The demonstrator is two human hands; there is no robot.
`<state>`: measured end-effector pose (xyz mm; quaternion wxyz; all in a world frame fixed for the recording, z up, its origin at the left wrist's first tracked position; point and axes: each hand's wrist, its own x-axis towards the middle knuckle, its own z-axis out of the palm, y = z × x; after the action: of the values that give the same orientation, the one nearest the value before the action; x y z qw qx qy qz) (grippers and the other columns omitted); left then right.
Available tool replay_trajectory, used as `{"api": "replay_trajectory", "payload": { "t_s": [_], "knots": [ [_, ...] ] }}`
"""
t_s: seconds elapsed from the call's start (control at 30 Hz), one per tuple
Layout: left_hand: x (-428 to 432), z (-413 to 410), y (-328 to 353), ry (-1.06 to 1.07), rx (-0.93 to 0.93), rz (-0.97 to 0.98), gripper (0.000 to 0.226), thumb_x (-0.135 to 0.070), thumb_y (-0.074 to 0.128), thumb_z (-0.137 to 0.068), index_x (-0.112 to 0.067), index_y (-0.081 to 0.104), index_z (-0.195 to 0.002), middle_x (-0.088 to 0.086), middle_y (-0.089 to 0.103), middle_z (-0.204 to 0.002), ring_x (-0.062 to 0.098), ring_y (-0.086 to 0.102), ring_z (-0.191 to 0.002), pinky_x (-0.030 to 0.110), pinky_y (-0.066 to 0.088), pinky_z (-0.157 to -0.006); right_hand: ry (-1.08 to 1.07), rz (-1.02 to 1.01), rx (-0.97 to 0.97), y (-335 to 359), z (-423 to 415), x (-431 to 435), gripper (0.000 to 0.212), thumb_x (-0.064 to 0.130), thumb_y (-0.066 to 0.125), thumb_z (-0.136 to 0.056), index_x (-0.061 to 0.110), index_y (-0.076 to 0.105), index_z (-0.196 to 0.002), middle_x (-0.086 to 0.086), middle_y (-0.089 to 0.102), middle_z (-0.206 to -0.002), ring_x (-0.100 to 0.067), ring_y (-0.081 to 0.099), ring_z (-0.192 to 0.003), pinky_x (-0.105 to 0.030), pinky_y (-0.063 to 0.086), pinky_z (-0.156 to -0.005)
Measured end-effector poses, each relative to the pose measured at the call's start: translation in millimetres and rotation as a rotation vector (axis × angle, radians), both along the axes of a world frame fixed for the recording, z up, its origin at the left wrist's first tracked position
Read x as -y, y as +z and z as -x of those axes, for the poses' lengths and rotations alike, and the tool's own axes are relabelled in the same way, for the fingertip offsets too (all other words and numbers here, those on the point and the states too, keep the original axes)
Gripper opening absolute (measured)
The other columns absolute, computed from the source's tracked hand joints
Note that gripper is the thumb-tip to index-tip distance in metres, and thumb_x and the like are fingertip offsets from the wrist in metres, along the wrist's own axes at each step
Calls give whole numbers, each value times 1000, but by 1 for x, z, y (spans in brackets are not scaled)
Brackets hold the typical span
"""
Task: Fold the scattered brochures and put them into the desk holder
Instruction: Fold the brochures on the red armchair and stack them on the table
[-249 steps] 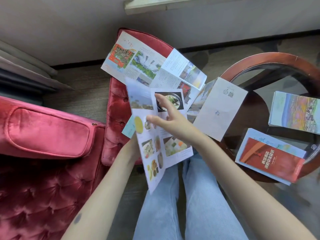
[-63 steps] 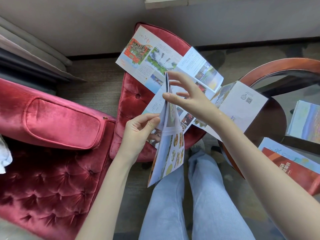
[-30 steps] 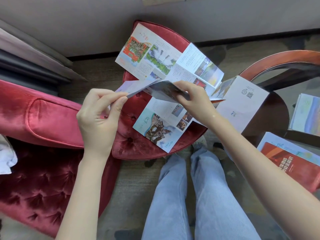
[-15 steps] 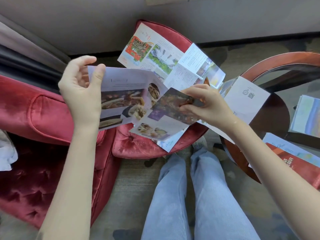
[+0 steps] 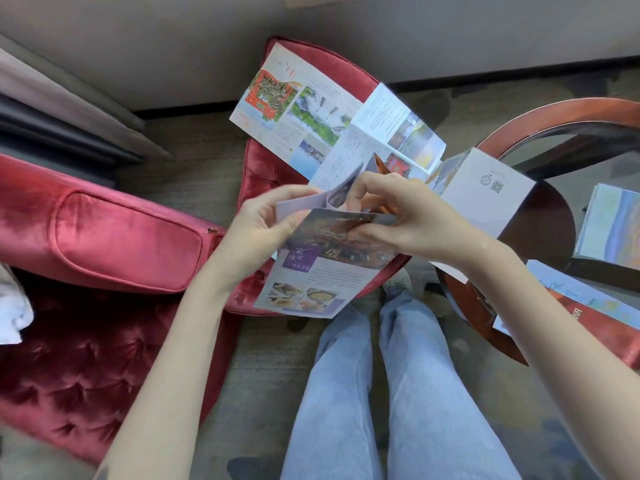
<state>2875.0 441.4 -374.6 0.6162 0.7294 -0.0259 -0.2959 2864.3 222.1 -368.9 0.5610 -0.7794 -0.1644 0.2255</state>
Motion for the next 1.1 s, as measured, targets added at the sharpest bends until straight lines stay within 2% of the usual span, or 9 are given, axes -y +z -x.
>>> {"api": "replay_trajectory", "payload": {
  "t_s": [0.13, 0.27, 0.33, 0.4, 0.53, 0.67, 0.8, 1.0, 1.1],
  "knots": [
    [-3, 10, -9, -143, -113, 12, 50, -28, 71, -73, -36, 55, -120, -22, 60, -124, -1, 54, -117, 15, 47, -86, 36, 97, 53, -2, 2, -1, 12, 2, 52, -73, 12, 56, -77, -8, 62, -77, -19, 48, -79, -17, 39, -74],
    [-3, 13, -15, -130, -115, -30, 63, -11, 72, -76, -26, 47, -133, -10, 52, -137, 8, 48, -128, 28, 45, -101, 103, 118, 4, -3, 3, -4, 24, -1, 63, -75, 21, 53, -73, -1, 61, -74, -7, 55, -84, -5, 32, -80],
    [4, 15, -17, -136, -59, -56, 72, -8, 75, -72, -26, 44, -135, -8, 51, -138, 10, 46, -130, 35, 39, -108, 131, 87, 11, -3, 3, -5, 19, 1, 69, -76, 14, 56, -72, -4, 65, -80, -17, 60, -104, -8, 33, -85],
    [11, 19, -19, -85, -52, -11, 77, -11, 79, -66, -33, 44, -131, -16, 53, -134, 6, 47, -128, 26, 39, -107, 149, 101, 20, -1, 4, -7, 13, 4, 70, -75, 8, 58, -73, -7, 67, -95, -24, 54, -116, -14, 30, -92],
    [18, 20, -24, -19, 21, -55, 75, -19, 79, -66, -42, 43, -127, -6, 50, -139, 9, 45, -130, 32, 38, -109, 201, 189, 46, -2, 7, -8, 10, 8, 71, -77, 9, 61, -79, -3, 62, -116, -10, 35, -133, -25, 22, -103],
    [19, 20, -30, 33, 39, -45, 64, -24, 78, -69, -45, 50, -122, -16, 58, -126, 6, 52, -123, 25, 43, -103, 229, 185, 120, 1, 3, -8, 10, 2, 71, -75, 2, 62, -79, -9, 54, -130, -20, 40, -130, -26, 29, -104],
    [13, 20, -40, 85, 83, -80, 52, -11, 57, -81, -44, 53, -121, -24, 59, -122, 3, 52, -122, 20, 42, -101, 204, 287, 191, 5, -4, 1, 14, 9, 72, -76, 5, 61, -82, -8, 49, -134, -24, 41, -128, -41, 32, -105],
    [-13, 0, -39, 393, 116, -50, 51, 5, 41, -81, -27, 50, -119, -4, 57, -120, 1, 60, -106, 16, 48, -86, -81, 465, 241, 0, -5, 35, 12, 9, 70, -77, 11, 69, -88, -6, 52, -131, -29, 36, -130, -52, 28, -105],
    [-35, -11, -35, 501, 124, -57, 60, 5, 44, -81, -21, 35, -134, 8, 44, -137, 12, 55, -116, 32, 48, -98, -272, 438, 165, -9, -1, 54, 11, 4, 64, -80, 15, 65, -82, -7, 41, -139, -23, 29, -136, -38, 27, -111]
  ]
}}
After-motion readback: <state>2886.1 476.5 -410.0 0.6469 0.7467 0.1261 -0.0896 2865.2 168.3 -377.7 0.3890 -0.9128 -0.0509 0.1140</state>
